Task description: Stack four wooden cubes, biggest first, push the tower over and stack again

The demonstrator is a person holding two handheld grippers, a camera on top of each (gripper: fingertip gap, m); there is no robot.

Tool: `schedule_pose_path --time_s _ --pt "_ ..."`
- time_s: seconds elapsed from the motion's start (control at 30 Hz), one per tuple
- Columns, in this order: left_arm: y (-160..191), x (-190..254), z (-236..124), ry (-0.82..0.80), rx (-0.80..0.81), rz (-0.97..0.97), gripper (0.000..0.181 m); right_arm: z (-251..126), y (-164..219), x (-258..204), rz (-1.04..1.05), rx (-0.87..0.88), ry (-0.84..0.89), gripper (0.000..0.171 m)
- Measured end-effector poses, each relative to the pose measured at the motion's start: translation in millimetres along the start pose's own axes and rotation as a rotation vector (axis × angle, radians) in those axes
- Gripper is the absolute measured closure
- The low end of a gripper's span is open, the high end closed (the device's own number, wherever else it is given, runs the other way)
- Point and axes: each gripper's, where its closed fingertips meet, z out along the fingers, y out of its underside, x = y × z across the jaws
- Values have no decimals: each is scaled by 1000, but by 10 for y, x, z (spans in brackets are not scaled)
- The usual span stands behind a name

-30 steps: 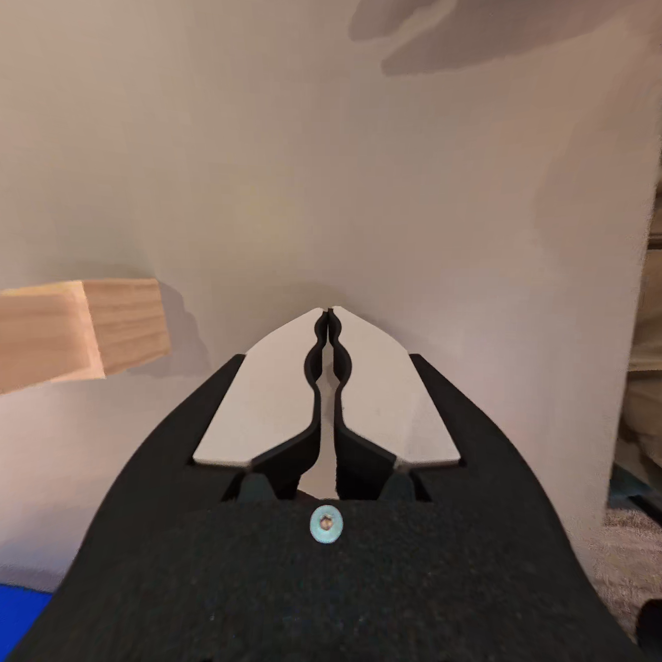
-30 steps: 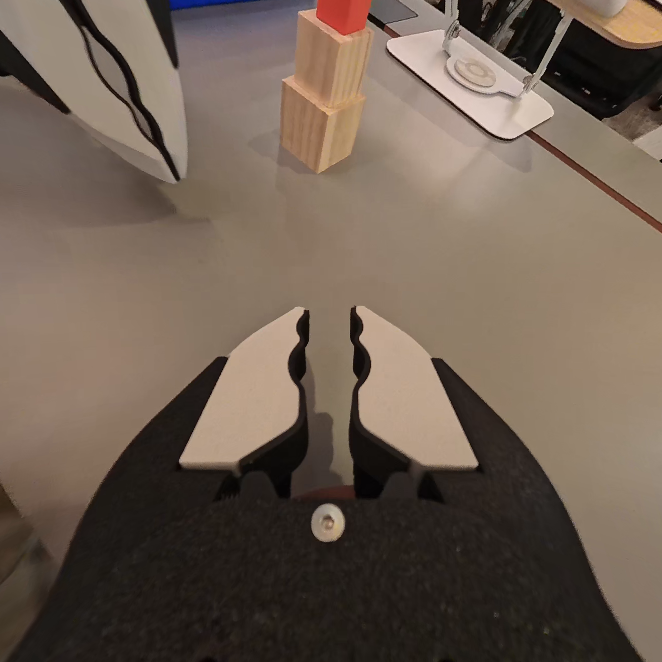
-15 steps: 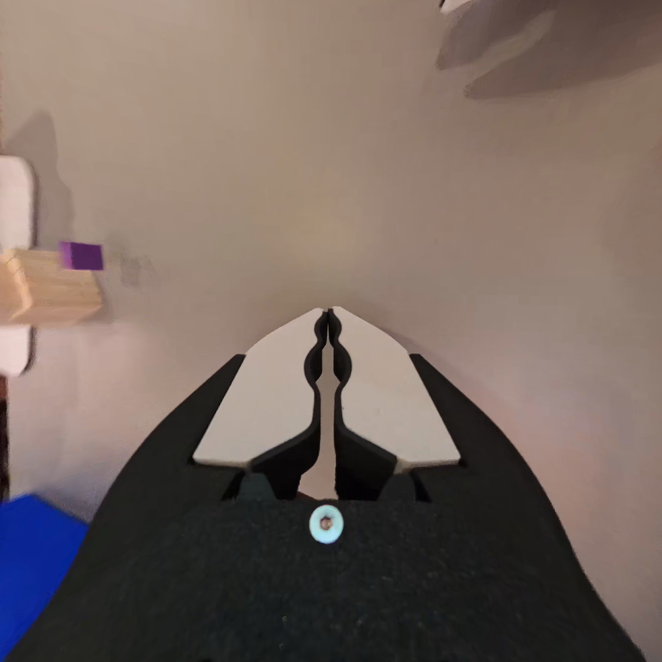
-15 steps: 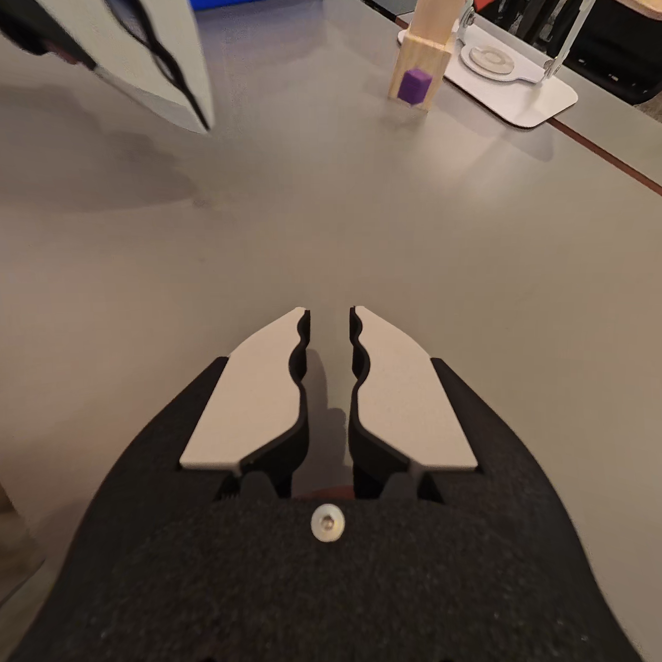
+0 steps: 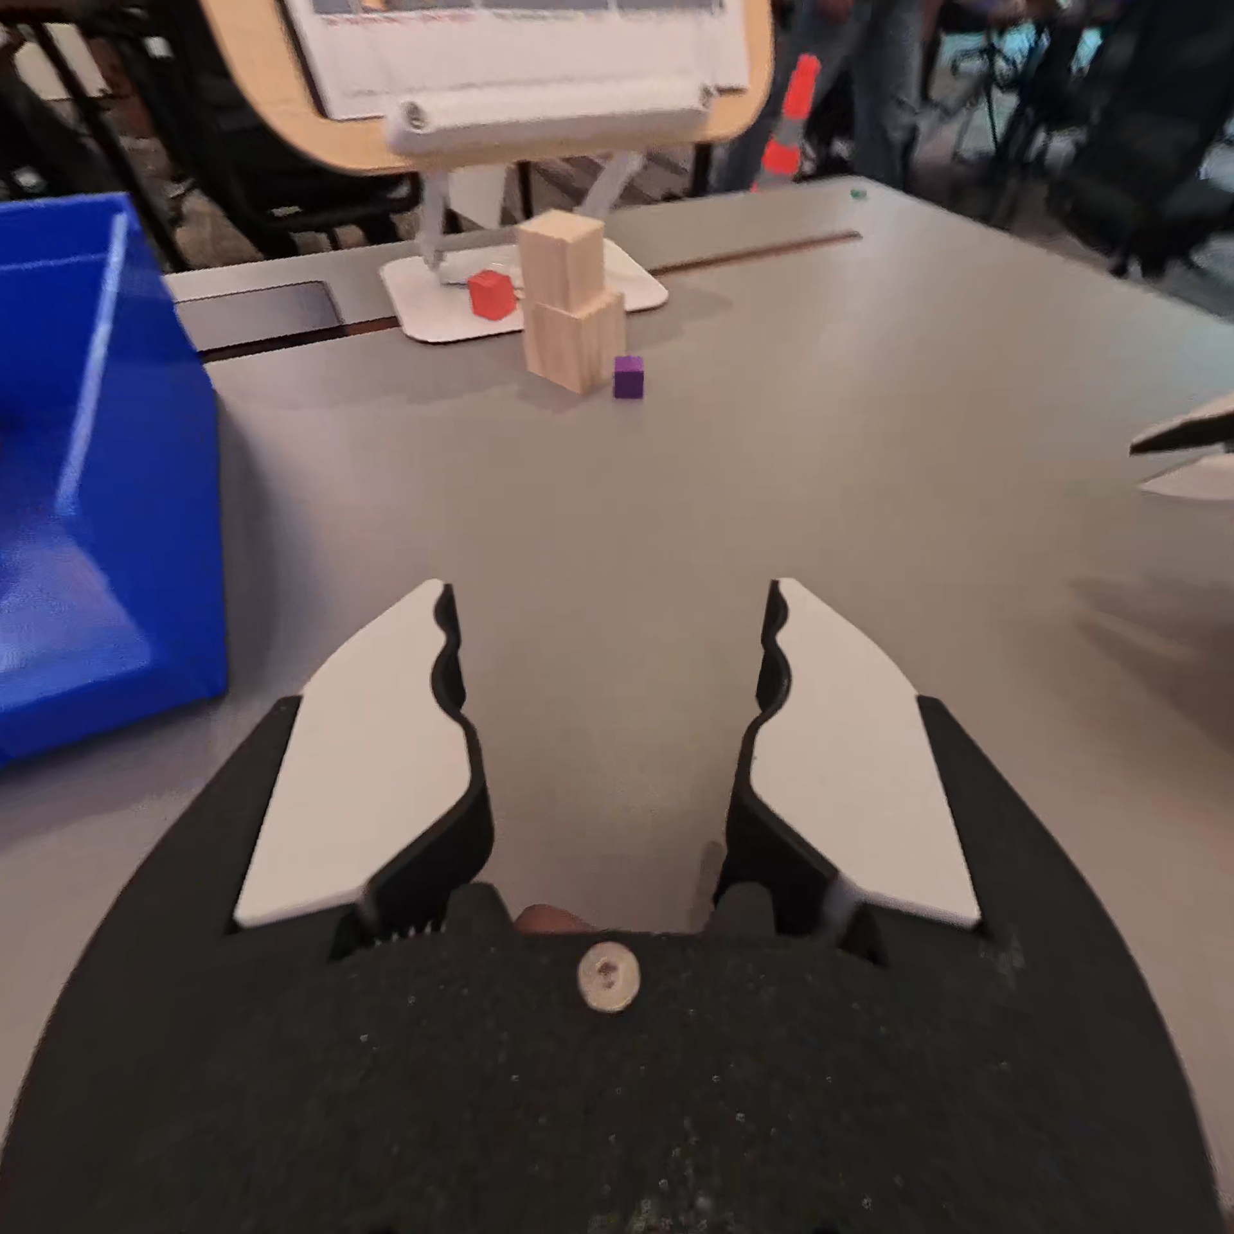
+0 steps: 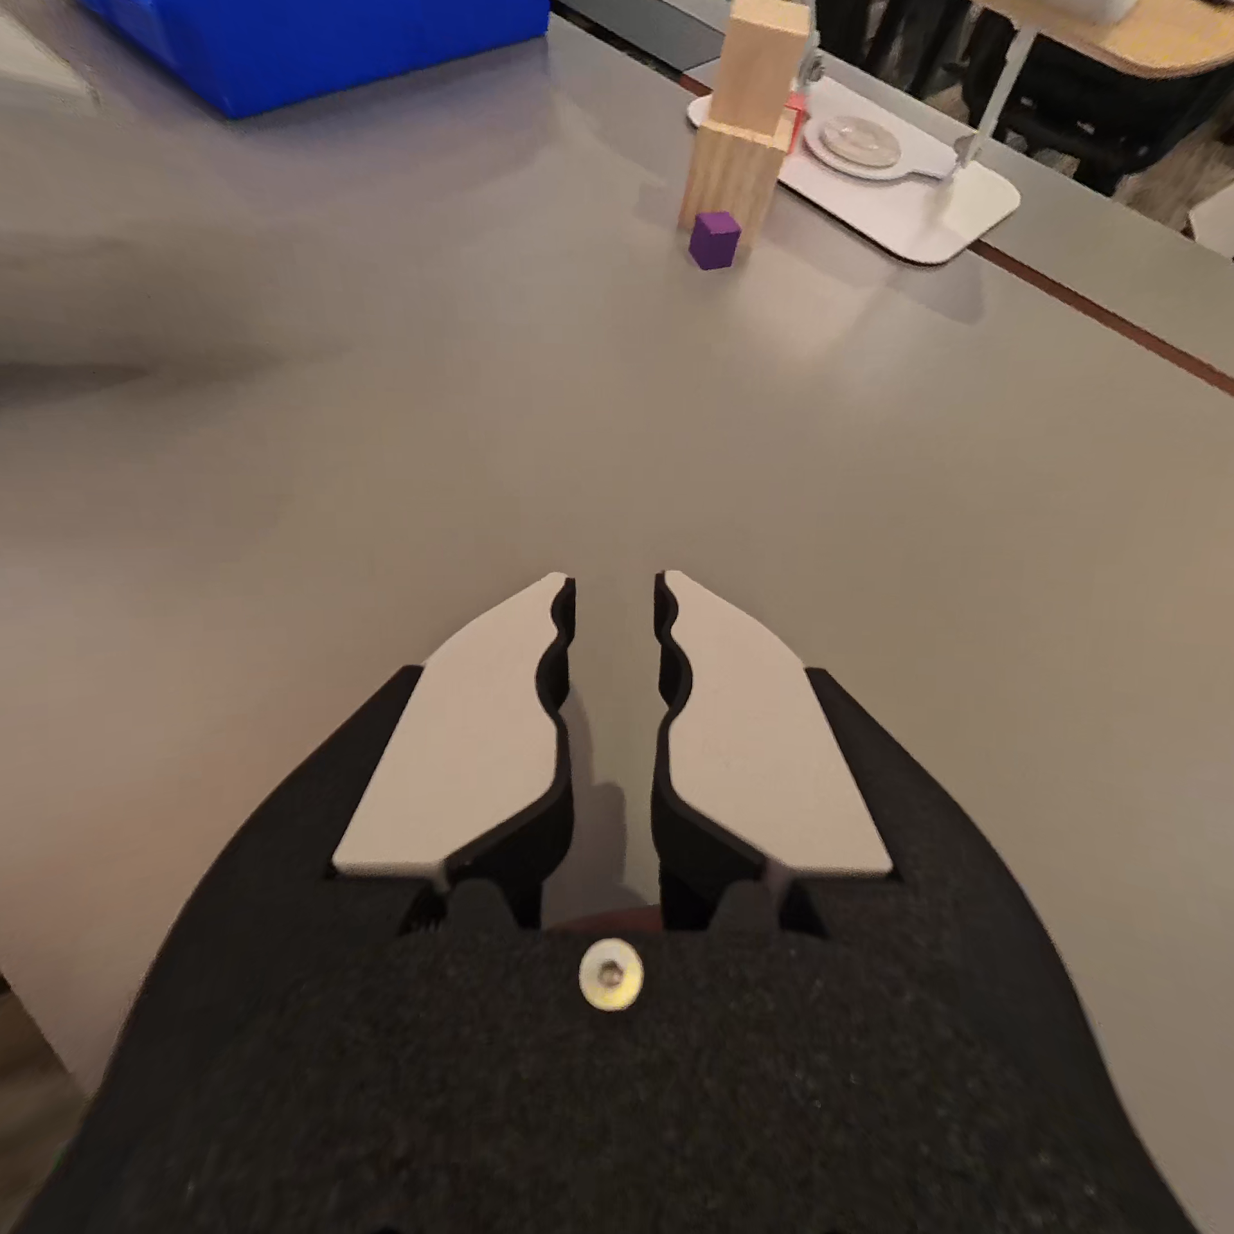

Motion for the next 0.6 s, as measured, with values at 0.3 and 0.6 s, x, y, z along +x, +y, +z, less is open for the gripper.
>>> schedule_pose_path --time_s 0.3,0.6 --pt "79 -177 -181 -156 60 -62 78 159 -113 80 233 76 105 98" --pt "250 -202 -118 -253 3 -53 82 164 -7 126 255 54 226 84"
